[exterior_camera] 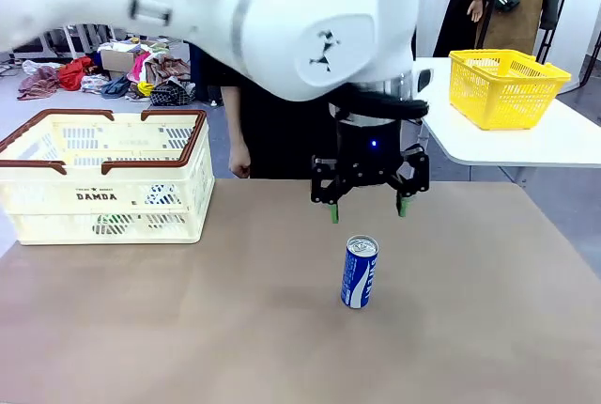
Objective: Place the drinks into the Shopping basket.
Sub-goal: Pick up one drink and place it into the Shopping basket.
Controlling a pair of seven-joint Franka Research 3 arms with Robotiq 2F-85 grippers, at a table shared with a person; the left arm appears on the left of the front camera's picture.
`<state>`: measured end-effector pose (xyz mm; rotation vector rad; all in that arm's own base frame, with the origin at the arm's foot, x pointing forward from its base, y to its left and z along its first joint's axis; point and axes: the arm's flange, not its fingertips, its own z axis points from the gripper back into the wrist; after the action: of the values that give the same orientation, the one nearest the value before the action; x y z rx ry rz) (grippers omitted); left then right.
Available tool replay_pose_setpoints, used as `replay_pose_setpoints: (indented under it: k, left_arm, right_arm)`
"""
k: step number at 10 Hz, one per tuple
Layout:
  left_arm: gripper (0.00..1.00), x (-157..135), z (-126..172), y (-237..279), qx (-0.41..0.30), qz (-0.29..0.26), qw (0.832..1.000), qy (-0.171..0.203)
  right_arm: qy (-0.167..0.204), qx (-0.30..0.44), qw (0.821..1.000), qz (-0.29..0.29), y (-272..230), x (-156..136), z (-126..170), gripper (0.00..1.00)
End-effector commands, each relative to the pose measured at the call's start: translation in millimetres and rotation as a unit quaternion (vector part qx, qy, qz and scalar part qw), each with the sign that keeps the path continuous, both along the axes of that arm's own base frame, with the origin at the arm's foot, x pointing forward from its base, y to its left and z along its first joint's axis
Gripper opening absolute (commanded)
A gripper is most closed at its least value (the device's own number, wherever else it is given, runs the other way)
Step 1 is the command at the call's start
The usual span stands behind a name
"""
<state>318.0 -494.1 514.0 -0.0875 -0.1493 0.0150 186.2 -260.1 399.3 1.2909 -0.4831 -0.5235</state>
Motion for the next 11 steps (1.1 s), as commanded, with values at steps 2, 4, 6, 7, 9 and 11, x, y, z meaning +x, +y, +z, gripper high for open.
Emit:
replay_pose_setpoints:
  k: [2,4,6,7,9,11]
  left_arm:
    - [1.00,15,4,-33,0.022,0.059,0.998,-0.018]
    - [1.00,21,-9,-13,0.017,0.029,0.999,-0.018]
    - [1.00,22,-7,-24,0.010,0.035,0.999,-0.025]
    - [1.00,26,-18,-22,0.023,0.015,1.000,-0.011]
    - [1.00,31,-43,-15,0.010,0.005,1.000,0.014]
    - [1.00,37,-63,-9,0.009,-0.003,0.999,0.034]
  right_arm:
    - [-0.006,-0.001,1.000,0.000,0,0,2,1.00]
    - [-0.006,-0.001,1.000,0.000,0,0,2,1.00]
    - [-0.006,-0.001,1.000,0.000,0,0,2,1.00]
    - [-0.006,-0.001,1.000,0.000,0,0,2,1.00]
    - [-0.006,-0.001,1.000,0.000,0,0,2,1.00]
    - [-0.006,-0.001,1.000,0.000,0,0,2,1.00]
